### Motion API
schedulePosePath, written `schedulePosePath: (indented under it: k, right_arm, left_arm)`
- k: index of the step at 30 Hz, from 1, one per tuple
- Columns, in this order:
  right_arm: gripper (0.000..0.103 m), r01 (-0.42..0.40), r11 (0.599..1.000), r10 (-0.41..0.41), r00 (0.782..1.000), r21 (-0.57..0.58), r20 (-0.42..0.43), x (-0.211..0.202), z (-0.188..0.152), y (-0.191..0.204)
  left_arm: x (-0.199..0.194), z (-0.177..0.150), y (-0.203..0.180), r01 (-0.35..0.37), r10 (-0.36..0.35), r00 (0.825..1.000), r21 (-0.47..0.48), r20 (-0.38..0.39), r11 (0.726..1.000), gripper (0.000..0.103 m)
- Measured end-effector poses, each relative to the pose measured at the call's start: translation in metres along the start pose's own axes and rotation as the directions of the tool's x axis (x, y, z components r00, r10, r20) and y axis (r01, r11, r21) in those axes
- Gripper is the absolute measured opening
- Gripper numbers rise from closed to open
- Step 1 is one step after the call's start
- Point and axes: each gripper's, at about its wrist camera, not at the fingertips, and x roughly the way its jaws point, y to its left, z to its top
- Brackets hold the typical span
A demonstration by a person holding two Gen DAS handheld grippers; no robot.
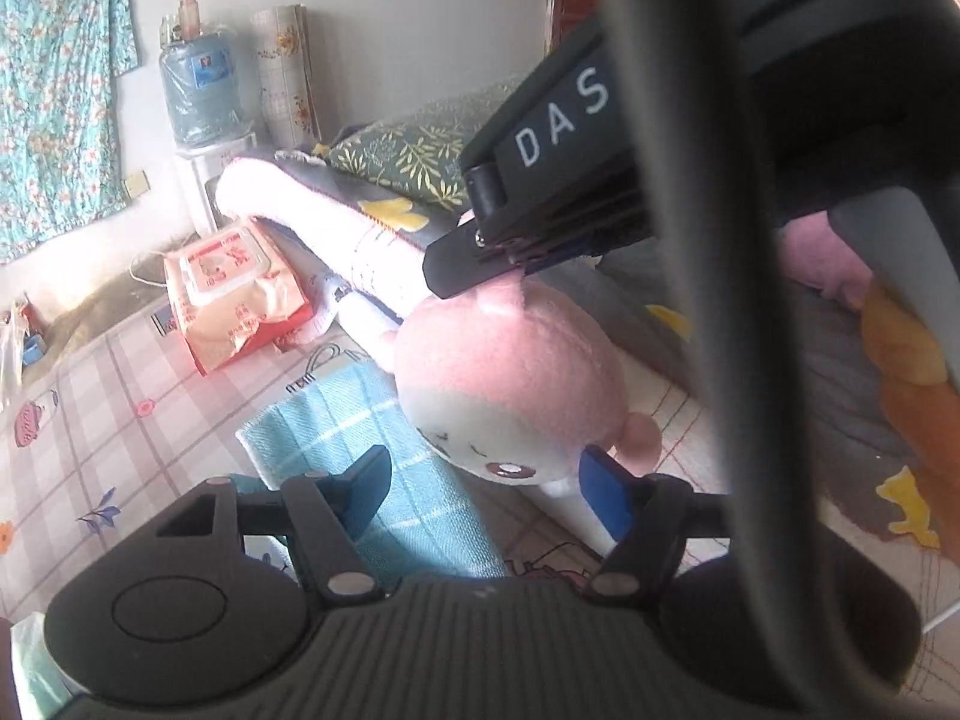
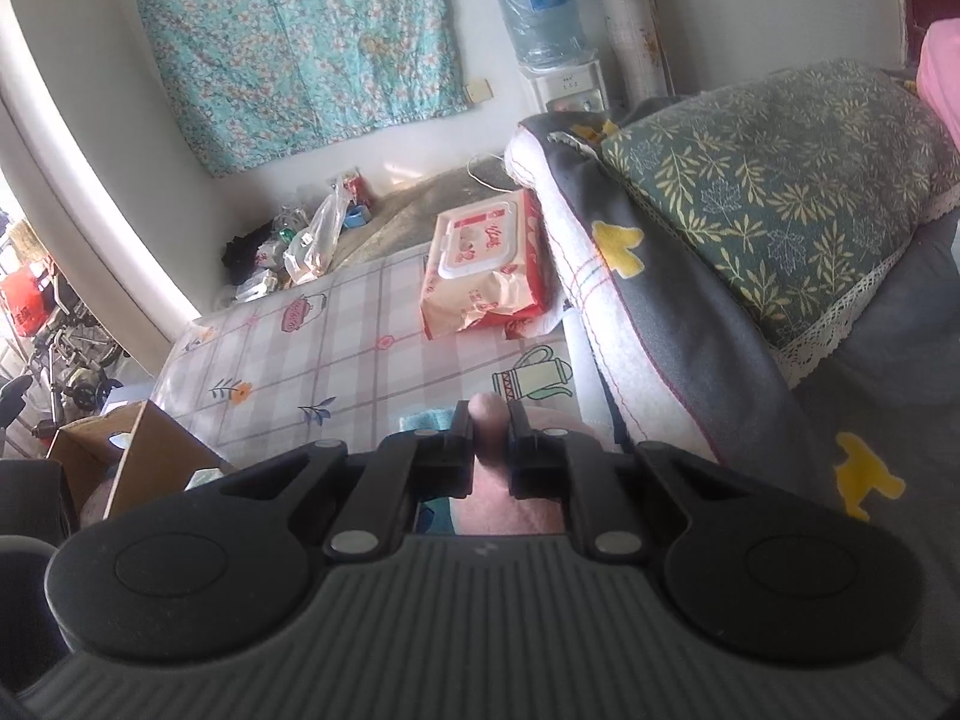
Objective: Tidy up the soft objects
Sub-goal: 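Close the right tool on the pink plush toy's head and lift it, then carry the plush toy into the cardboard box and open the right tool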
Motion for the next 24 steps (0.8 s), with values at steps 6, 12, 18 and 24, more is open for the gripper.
schedulePosePath:
  k: [6,12,18,24]
  right_arm:
    - [0.008,-0.065,0.993,0.071,0.996,-0.101,0.055,-0.057,0.004,0.054]
    - [0.008,-0.165,0.965,0.180,0.982,-0.205,0.055,-0.097,0.001,0.122]
    - [0.008,-0.319,0.901,0.329,0.944,-0.293,-0.013,-0.116,-0.006,0.208]
    - [0.008,-0.503,0.783,0.472,0.864,-0.367,-0.178,-0.097,-0.032,0.325]
  left_arm:
    - [-0.069,-0.005,0.001,-0.035,0.035,0.991,0.002,0.129,0.999,0.071]
    - [-0.143,-0.025,0.017,-0.094,0.102,0.978,-0.057,0.181,0.994,0.071]
    - [-0.218,-0.064,0.059,-0.140,0.181,0.961,-0.197,0.207,0.970,0.071]
    - [-0.279,-0.124,0.110,-0.233,0.323,0.928,-0.386,0.184,0.892,0.071]
